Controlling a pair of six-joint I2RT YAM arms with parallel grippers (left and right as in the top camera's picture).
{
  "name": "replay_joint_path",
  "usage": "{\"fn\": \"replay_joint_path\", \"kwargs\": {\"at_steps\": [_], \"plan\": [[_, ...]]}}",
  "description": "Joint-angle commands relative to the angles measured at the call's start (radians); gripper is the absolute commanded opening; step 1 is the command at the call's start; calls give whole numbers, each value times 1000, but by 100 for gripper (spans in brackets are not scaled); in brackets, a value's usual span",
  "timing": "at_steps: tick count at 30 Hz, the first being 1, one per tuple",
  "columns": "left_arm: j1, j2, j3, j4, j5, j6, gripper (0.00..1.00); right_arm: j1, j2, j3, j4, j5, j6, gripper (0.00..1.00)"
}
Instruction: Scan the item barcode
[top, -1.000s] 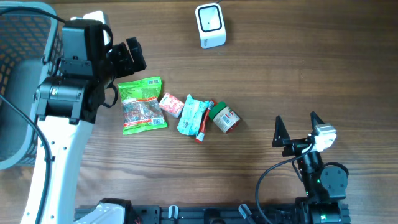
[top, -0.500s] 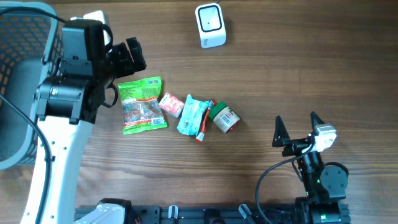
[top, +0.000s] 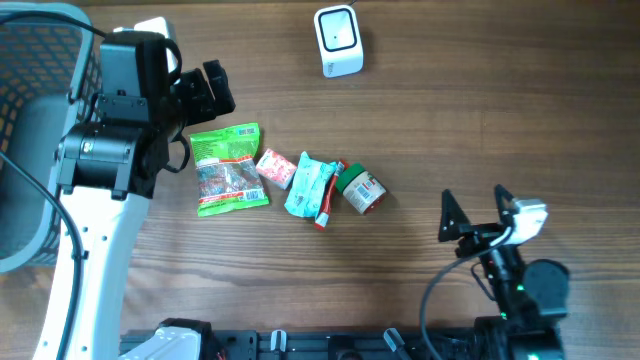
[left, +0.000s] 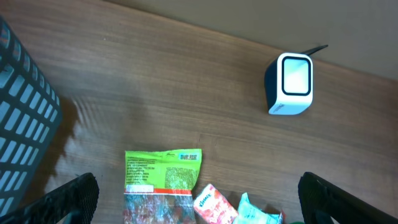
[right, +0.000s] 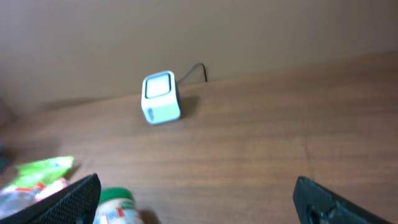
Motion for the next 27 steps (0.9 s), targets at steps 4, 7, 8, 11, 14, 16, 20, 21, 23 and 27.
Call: {"fn": "replay_joint_path", "kwargs": {"at_steps": [4,7,8,11,14,16,20,21,23,27], "plan": [[-2,0,4,0,-9,13,100,-5,384,607,-350,-46,-17,100],[-2,0,4,0,-9,13,100,-5,672,925,-657,-111,-40,100],[-2,0,4,0,-9,13,100,-5,756,1011,-749,-111,-39,100],[-2,0,4,0,-9,13,100,-5,1046,1272,-992,-96,-53,100],[-2,0,4,0,-9,13,100,-5,1238,1359,-991,-230,-73,97],[-2,0,4,0,-9,13,100,4,1313,1359,-979,-325,-94,76],[-2,0,4,0,-9,13,100,134,1478,1339,-1050,-244,-175,72],[-2,0,4,0,-9,13,100,186,1516,1327,-1058,-175,-174,73],[-2,0,4,0,-9,13,100,268,1567,1305,-1052,-109,-174,74],[-2,0,4,0,-9,13,100,425,1665,1275,-1019,90,-116,76]]}}
